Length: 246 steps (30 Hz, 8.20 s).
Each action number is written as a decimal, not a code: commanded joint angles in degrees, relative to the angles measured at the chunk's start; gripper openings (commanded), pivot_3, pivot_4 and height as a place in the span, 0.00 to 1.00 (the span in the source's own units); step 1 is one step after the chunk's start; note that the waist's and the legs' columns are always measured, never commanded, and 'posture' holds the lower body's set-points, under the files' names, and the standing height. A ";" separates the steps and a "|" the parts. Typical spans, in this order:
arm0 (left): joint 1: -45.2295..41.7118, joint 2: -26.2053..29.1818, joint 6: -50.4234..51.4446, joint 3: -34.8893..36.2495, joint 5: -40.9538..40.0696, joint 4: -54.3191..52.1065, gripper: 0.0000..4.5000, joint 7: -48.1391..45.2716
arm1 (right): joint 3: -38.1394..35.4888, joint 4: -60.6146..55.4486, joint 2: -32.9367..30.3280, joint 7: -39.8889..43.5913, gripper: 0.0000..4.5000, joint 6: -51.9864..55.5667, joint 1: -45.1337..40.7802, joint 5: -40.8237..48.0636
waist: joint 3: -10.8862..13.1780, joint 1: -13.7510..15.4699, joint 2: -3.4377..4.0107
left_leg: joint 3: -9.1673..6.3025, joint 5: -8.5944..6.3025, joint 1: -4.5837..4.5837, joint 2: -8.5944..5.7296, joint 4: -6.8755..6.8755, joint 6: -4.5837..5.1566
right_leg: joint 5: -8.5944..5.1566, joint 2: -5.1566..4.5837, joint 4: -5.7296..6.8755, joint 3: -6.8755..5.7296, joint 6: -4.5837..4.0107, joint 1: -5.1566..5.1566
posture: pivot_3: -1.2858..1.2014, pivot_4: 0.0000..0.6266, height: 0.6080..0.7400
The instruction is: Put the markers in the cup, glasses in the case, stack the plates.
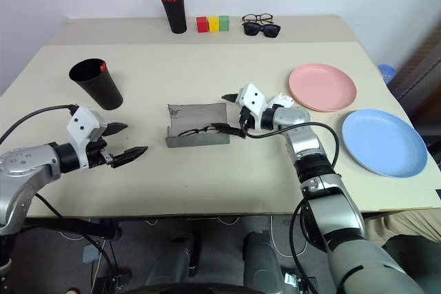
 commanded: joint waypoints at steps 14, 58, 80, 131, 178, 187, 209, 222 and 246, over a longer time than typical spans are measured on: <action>-0.21 -0.43 -1.25 -0.33 0.23 -0.52 1.00 0.48 | -0.55 -6.26 -0.72 3.54 0.99 2.86 1.90 2.42 | 0.00 -0.01 0.00 | 0.00 0.00 0.00 0.00 0.00 0.00 | 0.00 0.00 0.00 0.00 0.00 0.00 | 0.52 0.24 1.00; 1.45 -0.24 -1.05 -0.64 0.53 -2.97 1.00 2.91 | 0.62 10.93 2.81 -14.53 0.99 -11.91 -3.49 -8.13 | 0.00 -0.03 0.00 | -0.01 0.00 0.01 0.00 -0.02 0.00 | -0.01 0.01 0.01 0.00 -0.03 -0.01 | 0.52 0.24 1.00; 2.65 -0.38 -1.08 -0.68 0.41 -3.17 1.00 2.76 | 1.09 -9.29 1.28 2.70 0.99 3.34 4.29 4.09 | 0.00 0.07 0.00 | -0.03 0.00 0.01 0.01 -0.02 0.00 | -0.02 0.01 -0.01 0.00 -0.03 0.00 | 0.52 0.24 1.00; 3.47 -0.99 -0.23 -0.68 -0.01 -3.53 1.00 3.10 | 2.11 -15.68 0.07 2.46 0.99 8.39 9.70 2.00 | 0.00 0.05 0.00 | -0.01 -0.01 0.01 0.07 -0.05 -0.01 | -0.05 0.04 0.00 0.00 -0.09 -0.03 | 0.52 0.24 1.00; 6.00 -1.00 0.48 0.74 -0.86 -5.48 1.00 4.32 | 3.58 -15.71 1.91 0.25 0.62 12.36 8.58 2.40 | 0.00 0.08 0.00 | -0.01 -0.01 0.00 0.10 -0.08 -0.02 | -0.10 0.04 -0.06 -0.01 -0.18 -0.04 | 0.52 0.24 1.00; 6.13 -0.84 0.53 0.99 -0.87 -5.45 1.00 4.19 | 2.46 -14.26 2.53 -0.36 0.62 10.56 6.87 3.07 | 0.00 0.06 0.00 | -0.01 -0.01 -0.01 0.10 -0.10 -0.02 | -0.15 0.04 -0.06 -0.01 -0.26 -0.05 | 0.52 0.24 1.00; 7.84 -0.98 1.91 2.41 -1.35 -7.44 1.00 4.84 | 2.32 -0.31 3.74 -1.90 0.57 3.43 1.49 1.24 | 0.00 0.02 0.00 | -0.01 -0.01 0.00 0.10 -0.13 -0.01 | -0.15 0.05 -0.08 -0.01 -0.26 -0.06 | 0.52 0.24 1.00; 8.19 -1.04 1.76 2.20 -1.59 -7.43 1.00 5.89 | 2.21 0.46 3.76 -2.64 0.01 1.60 1.41 0.65 | 0.00 0.02 0.00 | -0.01 -0.01 0.00 0.10 -0.14 -0.01 | -0.15 0.06 -0.08 -0.01 -0.27 -0.05 | 0.52 0.24 1.00; 5.53 -1.27 0.04 0.58 -0.30 -4.08 1.00 5.30 | 6.62 -2.60 -2.11 -52.99 0.01 -34.71 5.82 -36.56 | 0.00 0.08 -0.01 | 0.01 0.02 0.00 0.08 -0.18 -0.05 | -0.15 0.06 -0.08 0.00 -0.28 -0.09 | 0.52 0.24 1.00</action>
